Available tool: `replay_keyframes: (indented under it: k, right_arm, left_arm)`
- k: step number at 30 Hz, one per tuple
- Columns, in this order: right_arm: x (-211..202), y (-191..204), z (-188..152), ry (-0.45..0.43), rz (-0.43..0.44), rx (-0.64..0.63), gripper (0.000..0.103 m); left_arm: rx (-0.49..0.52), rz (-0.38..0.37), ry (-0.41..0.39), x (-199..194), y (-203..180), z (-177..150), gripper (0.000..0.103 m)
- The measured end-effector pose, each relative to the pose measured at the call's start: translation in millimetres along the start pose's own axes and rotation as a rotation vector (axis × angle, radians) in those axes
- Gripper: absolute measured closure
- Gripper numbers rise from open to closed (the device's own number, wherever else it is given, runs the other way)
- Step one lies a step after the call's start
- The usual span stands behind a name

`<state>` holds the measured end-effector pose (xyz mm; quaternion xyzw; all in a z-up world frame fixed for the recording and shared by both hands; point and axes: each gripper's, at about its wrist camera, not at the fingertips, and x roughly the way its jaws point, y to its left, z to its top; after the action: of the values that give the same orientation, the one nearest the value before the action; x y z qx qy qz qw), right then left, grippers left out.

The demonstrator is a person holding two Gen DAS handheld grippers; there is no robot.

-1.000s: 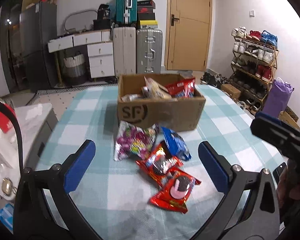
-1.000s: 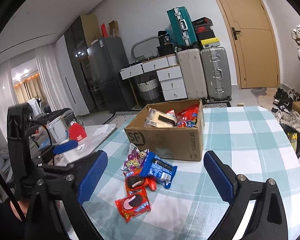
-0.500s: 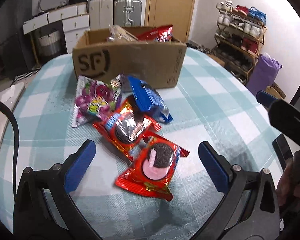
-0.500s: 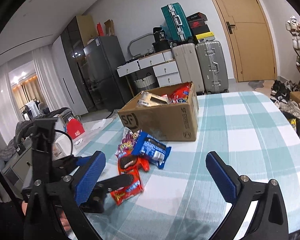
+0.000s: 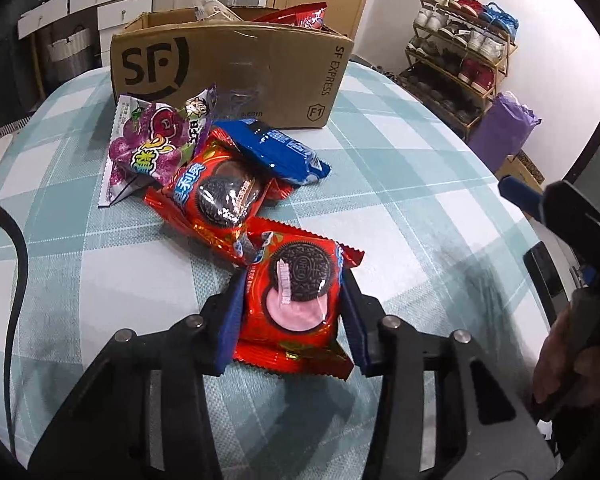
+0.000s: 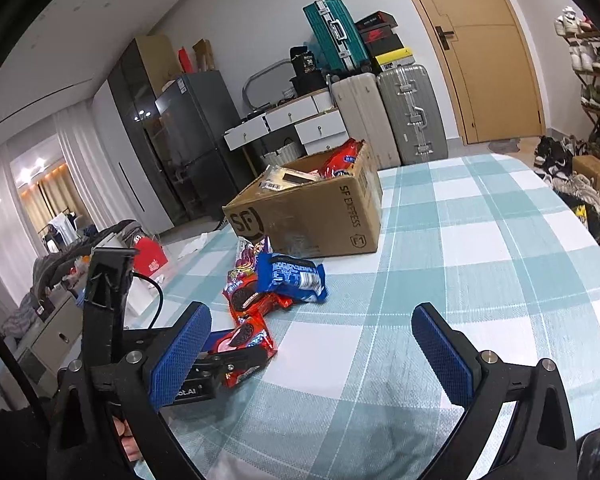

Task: Organize snacks
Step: 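Grasp the red Oreo pack with the left gripper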

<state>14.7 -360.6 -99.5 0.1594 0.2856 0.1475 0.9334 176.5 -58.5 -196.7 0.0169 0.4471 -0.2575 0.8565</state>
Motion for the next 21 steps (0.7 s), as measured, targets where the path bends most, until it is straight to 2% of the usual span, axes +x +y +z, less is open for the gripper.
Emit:
replay_keyframes:
  k: [4,8,16,21]
  right_arm:
    - [-0.7,-2.5,-2.8,0.003,-0.004,0.02,0.001]
    - [-1.2,-0.6,-3.3,0.012,-0.008,0.025,0.001]
    - [4.9,5.7,-0.1,0.042,-0.015,0.005,0.001]
    - [28.1,8.1,8.2,0.095,0.028,0.01,0.001]
  left_arm:
    - [-0.029,-0.042,0.01,-4.9,1.9,-0.2,0.062]
    - [-0.02,-0.023,-0.01,-11.3,0.2,-1.5,0.062]
    - [-0.094,-0.018,-0.051,-39.6,24.9,-17.9,0.062]
    - [-0.136,0.001,-0.086,-52.5,43.0,-26.2,0.062]
